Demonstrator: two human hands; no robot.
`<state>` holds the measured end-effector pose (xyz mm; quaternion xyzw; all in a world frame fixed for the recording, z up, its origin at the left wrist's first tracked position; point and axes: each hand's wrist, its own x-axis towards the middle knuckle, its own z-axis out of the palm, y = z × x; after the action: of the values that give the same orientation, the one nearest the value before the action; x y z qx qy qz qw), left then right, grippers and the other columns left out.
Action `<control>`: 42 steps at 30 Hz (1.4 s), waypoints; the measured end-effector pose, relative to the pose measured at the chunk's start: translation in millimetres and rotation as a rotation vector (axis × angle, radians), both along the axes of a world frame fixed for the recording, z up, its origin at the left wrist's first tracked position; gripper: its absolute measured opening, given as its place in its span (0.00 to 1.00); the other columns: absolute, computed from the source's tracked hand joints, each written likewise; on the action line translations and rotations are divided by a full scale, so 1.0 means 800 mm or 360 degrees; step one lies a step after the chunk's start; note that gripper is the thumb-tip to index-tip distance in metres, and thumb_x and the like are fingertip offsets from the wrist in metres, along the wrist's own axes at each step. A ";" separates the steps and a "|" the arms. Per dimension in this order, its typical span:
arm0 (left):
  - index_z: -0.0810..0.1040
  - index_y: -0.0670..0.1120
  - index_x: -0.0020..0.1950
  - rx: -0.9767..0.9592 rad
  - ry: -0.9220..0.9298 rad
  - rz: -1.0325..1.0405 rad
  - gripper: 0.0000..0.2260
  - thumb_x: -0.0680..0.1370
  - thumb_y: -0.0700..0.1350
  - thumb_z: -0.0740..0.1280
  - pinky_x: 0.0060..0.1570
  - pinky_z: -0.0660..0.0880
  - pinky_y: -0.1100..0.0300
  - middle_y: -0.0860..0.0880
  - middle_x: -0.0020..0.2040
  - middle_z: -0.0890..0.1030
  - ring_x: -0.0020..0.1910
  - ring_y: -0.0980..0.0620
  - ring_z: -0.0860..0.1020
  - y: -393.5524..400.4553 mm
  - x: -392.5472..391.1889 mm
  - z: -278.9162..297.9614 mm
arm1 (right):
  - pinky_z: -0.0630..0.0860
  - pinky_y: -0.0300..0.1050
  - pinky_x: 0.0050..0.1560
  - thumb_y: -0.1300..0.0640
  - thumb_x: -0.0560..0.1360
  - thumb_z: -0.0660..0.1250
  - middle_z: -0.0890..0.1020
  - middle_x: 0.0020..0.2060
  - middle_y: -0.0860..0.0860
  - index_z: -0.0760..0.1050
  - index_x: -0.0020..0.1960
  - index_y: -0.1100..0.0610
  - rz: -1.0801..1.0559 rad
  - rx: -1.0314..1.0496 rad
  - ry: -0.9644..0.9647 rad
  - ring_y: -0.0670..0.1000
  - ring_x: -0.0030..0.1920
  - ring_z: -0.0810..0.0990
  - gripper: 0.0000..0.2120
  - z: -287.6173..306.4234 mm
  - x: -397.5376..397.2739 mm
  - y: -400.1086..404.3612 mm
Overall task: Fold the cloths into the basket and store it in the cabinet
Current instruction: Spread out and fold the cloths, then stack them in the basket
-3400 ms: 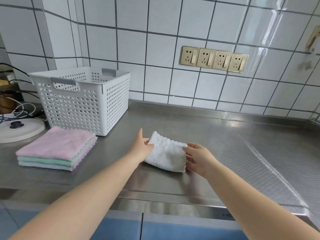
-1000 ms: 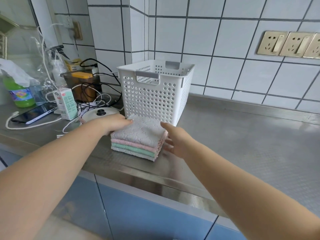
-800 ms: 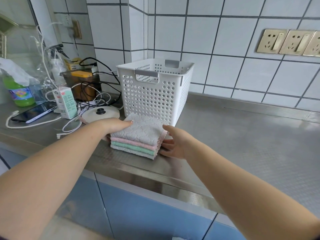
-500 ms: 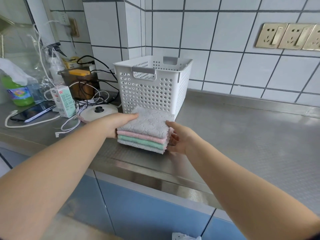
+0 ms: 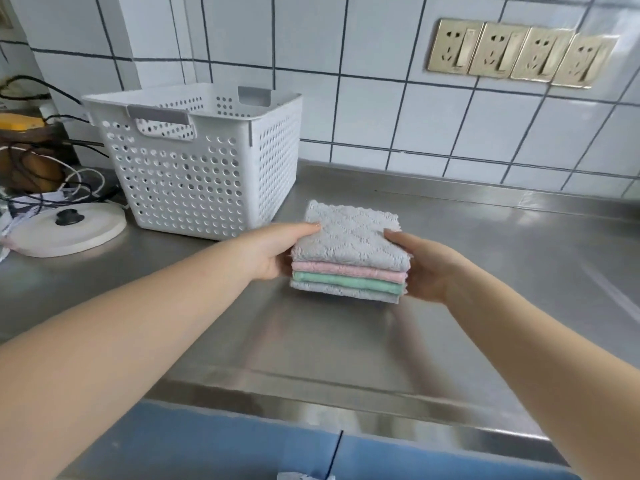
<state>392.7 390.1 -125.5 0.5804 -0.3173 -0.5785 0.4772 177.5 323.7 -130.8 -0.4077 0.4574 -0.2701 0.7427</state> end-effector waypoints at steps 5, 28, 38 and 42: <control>0.78 0.44 0.59 -0.0042 0.0019 -0.0018 0.13 0.78 0.47 0.66 0.58 0.76 0.48 0.44 0.53 0.83 0.54 0.47 0.82 -0.084 -0.032 -0.011 | 0.73 0.56 0.62 0.52 0.69 0.72 0.79 0.61 0.59 0.76 0.61 0.61 -0.0029 -0.0079 0.0122 0.59 0.63 0.76 0.23 0.000 -0.039 -0.084; 0.78 0.47 0.60 0.0020 0.0170 0.0114 0.17 0.72 0.50 0.68 0.60 0.74 0.45 0.45 0.57 0.82 0.58 0.46 0.79 -0.100 -0.045 0.170 | 0.79 0.52 0.51 0.42 0.62 0.75 0.83 0.56 0.52 0.75 0.60 0.51 0.0406 -0.0160 0.0066 0.58 0.56 0.81 0.29 0.171 -0.055 -0.147; 0.76 0.44 0.62 -0.0049 0.0199 0.0290 0.16 0.76 0.45 0.67 0.59 0.71 0.44 0.36 0.63 0.76 0.52 0.45 0.72 -0.069 0.034 0.229 | 0.78 0.55 0.55 0.47 0.67 0.70 0.83 0.56 0.51 0.72 0.63 0.49 0.0645 -0.0256 0.0032 0.55 0.56 0.81 0.25 0.231 0.024 -0.125; 0.76 0.44 0.61 -0.0061 0.0227 0.0265 0.16 0.74 0.45 0.67 0.61 0.69 0.43 0.36 0.61 0.77 0.53 0.43 0.72 -0.066 0.104 0.247 | 0.81 0.51 0.49 0.47 0.65 0.71 0.83 0.55 0.51 0.73 0.63 0.51 0.0523 -0.0334 0.0051 0.55 0.55 0.82 0.27 0.253 0.092 -0.113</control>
<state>476.2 337.2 72.1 0.5529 -0.2443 -0.5706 0.5559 250.8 233.6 71.6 -0.5564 0.3657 -0.1849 0.7228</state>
